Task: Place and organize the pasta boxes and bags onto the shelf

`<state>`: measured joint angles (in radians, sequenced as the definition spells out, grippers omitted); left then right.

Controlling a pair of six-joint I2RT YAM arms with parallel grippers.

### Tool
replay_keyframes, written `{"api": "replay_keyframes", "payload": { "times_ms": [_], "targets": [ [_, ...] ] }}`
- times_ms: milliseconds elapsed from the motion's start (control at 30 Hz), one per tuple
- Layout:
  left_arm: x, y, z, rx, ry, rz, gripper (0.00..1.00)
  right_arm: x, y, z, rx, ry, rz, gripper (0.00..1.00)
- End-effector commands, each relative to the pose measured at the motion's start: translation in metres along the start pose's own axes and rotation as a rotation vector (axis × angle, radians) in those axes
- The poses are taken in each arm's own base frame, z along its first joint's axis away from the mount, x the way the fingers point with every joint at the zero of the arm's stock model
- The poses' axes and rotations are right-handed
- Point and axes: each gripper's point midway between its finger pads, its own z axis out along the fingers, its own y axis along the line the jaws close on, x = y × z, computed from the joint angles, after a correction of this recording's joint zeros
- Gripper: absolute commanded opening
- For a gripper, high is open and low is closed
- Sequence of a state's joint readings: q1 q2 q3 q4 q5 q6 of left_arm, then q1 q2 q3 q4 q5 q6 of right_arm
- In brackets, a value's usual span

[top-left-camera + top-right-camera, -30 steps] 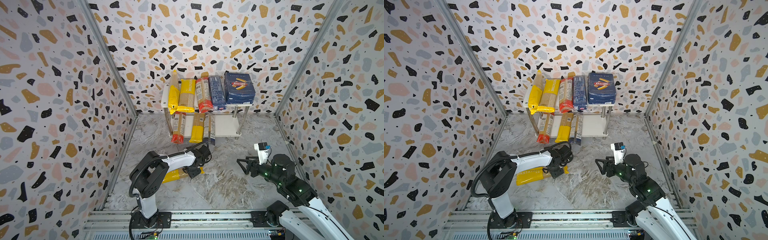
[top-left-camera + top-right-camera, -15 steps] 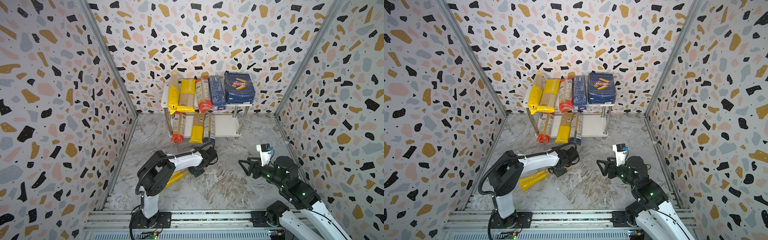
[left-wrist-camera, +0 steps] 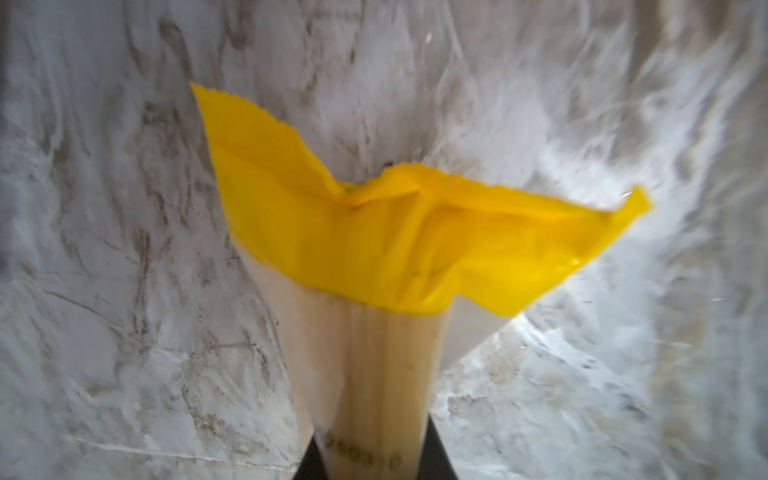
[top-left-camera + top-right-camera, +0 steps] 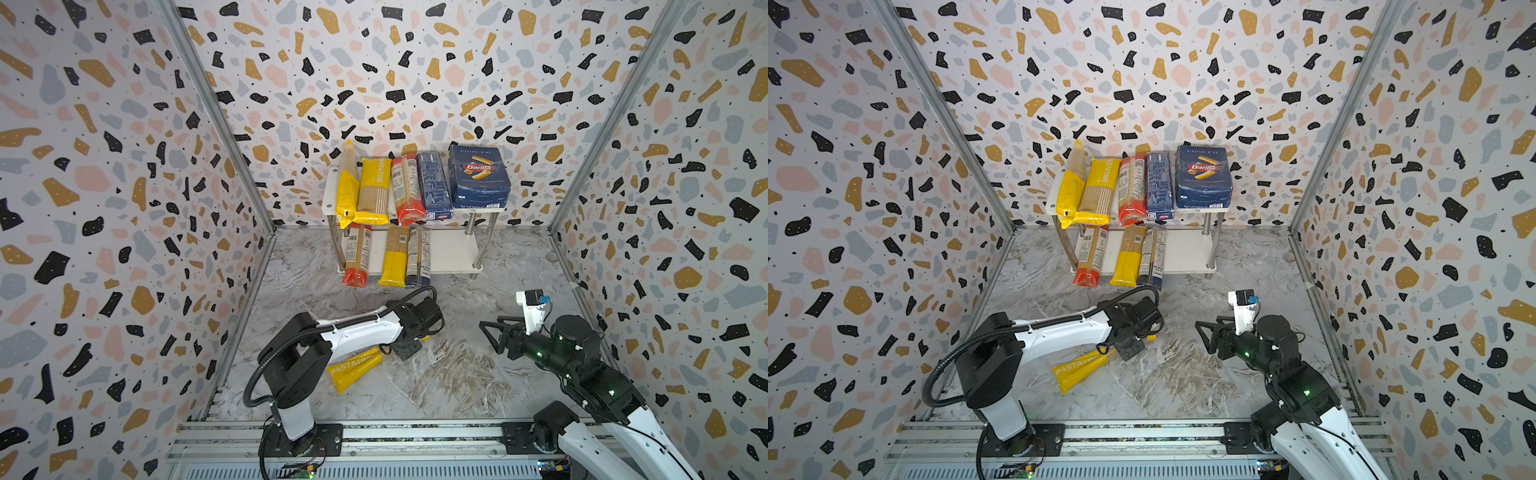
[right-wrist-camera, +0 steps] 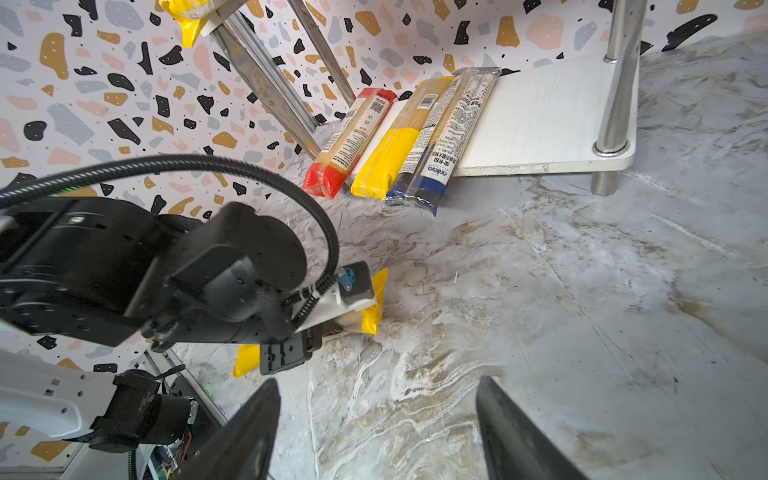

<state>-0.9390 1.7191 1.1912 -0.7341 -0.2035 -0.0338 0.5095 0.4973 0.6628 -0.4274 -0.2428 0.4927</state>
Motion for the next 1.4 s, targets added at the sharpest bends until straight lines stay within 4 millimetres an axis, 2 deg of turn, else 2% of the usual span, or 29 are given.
{"api": "replay_keyframes", "payload": {
  "times_ms": [0, 167, 300, 467, 600, 700, 900, 1133, 1233, 1367],
  "targets": [
    [-0.06, 0.001, -0.031, 0.093, -0.261, -0.176, 0.0, -0.014, 0.006, -0.007, -0.006, -0.036, 0.001, 0.74],
    [-0.083, 0.007, -0.031, 0.105, -0.289, -0.265, 0.0, -0.014, 0.006, -0.008, -0.003, -0.04, 0.006, 0.74],
    [-0.102, 0.01, -0.048, 0.134, -0.358, -0.322, 0.0, -0.002, -0.002, -0.001, 0.017, -0.003, 0.014, 0.74],
    [-0.113, 0.019, -0.072, 0.179, -0.422, -0.391, 0.0, 0.038, -0.012, 0.023, -0.018, 0.114, 0.065, 0.77],
    [-0.119, 0.025, -0.086, 0.222, -0.475, -0.446, 0.0, 0.086, -0.016, 0.045, -0.111, 0.206, 0.168, 0.78],
    [-0.122, 0.034, -0.094, 0.244, -0.506, -0.494, 0.0, 0.104, -0.014, 0.052, -0.13, 0.226, 0.186, 0.8],
    [-0.129, 0.043, -0.109, 0.279, -0.558, -0.553, 0.0, 0.113, 0.007, 0.062, -0.149, 0.234, 0.106, 0.84],
    [-0.126, 0.054, -0.113, 0.296, -0.586, -0.608, 0.0, 0.14, 0.042, 0.088, -0.205, 0.294, 0.044, 0.86],
    [-0.126, 0.057, -0.119, 0.301, -0.606, -0.631, 0.0, 0.14, 0.058, 0.096, -0.203, 0.287, 0.012, 0.88],
    [-0.128, 0.059, -0.131, 0.313, -0.631, -0.651, 0.0, 0.137, 0.065, 0.108, -0.162, 0.266, -0.018, 0.89]
  ]
}}
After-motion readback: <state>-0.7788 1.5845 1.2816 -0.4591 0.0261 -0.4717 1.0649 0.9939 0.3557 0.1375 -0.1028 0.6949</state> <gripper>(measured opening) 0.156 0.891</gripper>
